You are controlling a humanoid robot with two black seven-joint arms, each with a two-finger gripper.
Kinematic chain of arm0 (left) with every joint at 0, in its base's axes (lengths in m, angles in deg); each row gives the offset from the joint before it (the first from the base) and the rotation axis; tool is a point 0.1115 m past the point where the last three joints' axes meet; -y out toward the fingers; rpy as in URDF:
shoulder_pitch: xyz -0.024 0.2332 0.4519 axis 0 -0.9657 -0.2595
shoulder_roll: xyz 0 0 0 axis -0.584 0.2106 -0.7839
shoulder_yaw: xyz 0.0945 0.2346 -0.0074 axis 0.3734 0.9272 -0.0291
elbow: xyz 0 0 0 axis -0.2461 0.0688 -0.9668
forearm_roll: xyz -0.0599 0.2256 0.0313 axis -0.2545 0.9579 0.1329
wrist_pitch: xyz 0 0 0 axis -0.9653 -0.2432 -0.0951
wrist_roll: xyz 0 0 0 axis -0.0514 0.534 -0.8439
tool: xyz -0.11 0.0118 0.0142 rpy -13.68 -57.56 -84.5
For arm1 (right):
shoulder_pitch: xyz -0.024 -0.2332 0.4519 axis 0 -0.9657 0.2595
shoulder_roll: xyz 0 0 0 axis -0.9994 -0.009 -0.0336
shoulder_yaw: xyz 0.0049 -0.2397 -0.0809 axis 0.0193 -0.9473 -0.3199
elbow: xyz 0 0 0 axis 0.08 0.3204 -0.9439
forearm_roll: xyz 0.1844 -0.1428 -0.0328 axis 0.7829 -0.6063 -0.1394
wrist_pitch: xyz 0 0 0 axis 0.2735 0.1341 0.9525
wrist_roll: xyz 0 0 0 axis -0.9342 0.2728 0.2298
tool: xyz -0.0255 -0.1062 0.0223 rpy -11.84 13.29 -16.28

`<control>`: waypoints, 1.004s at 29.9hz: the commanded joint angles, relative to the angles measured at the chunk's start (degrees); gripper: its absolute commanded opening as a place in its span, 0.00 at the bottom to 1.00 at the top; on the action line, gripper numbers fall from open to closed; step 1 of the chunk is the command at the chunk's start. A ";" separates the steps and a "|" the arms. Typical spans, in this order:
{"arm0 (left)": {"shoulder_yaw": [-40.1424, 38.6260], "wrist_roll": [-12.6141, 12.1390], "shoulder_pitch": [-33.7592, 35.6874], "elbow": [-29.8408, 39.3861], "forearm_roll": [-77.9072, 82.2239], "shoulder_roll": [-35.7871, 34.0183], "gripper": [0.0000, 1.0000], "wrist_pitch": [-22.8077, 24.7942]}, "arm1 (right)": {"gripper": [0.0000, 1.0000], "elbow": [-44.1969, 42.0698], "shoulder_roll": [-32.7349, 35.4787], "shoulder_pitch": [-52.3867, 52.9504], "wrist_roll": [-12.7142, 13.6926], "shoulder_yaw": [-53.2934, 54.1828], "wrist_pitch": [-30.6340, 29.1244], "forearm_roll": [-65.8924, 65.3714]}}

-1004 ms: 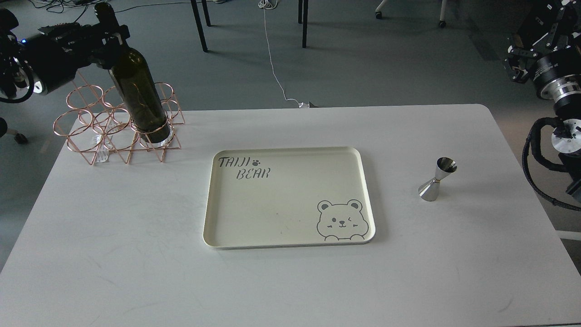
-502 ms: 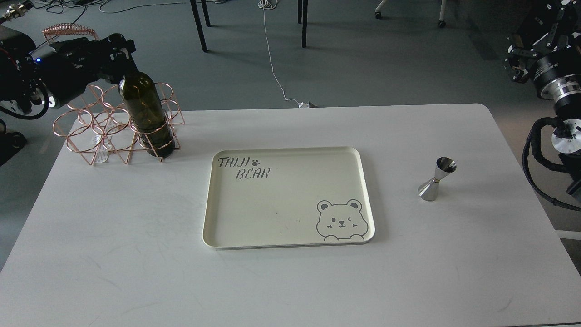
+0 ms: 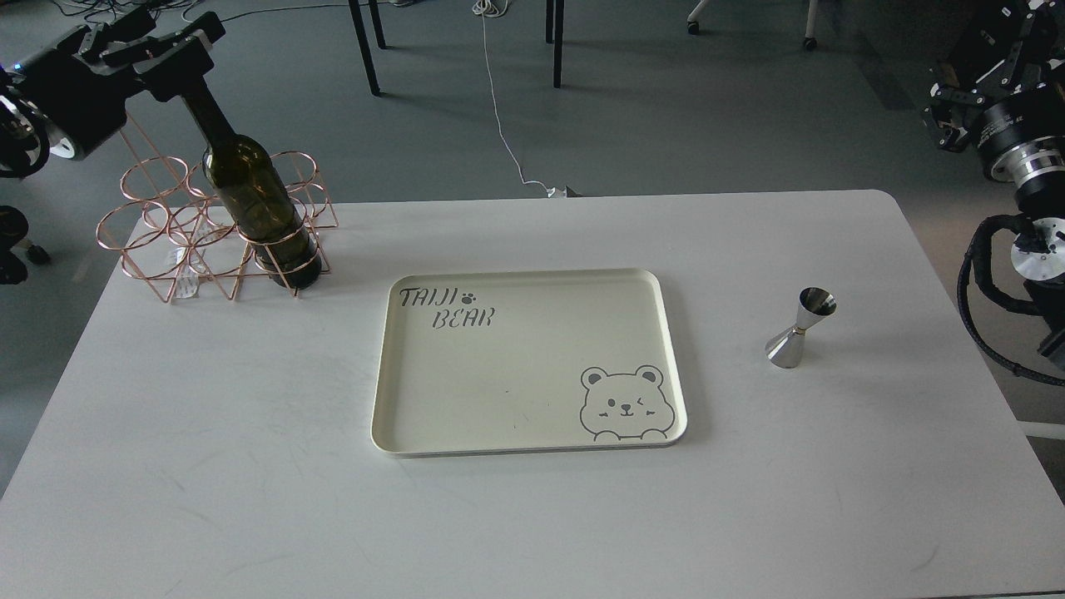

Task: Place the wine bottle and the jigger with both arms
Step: 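Release the bottle and withdraw the left gripper upward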

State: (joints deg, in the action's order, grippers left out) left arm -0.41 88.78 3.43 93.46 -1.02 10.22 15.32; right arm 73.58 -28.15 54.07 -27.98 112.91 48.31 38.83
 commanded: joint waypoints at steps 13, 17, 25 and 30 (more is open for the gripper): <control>-0.82 -0.61 2.60 -10.74 -58.78 -2.45 0.98 12.53 | 0.99 -0.43 -0.01 -0.52 0.00 5.09 0.79 0.09; -0.73 -0.43 0.67 -17.16 -68.00 0.00 0.98 17.54 | 0.99 -1.75 -0.10 -1.40 0.00 6.76 0.61 0.35; -0.91 -0.61 -5.40 -25.95 -80.50 6.68 0.97 31.70 | 0.99 -1.31 -0.62 -4.12 0.00 7.91 -0.88 5.97; -1.00 -0.61 -7.77 -30.96 -85.95 10.37 0.98 32.06 | 0.99 -1.75 -0.62 -5.44 0.00 8.08 -4.57 12.38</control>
State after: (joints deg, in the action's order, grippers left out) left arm -1.38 88.18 -2.99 65.55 -84.26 18.35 47.17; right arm 72.13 -28.79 49.27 -27.98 120.96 45.18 47.53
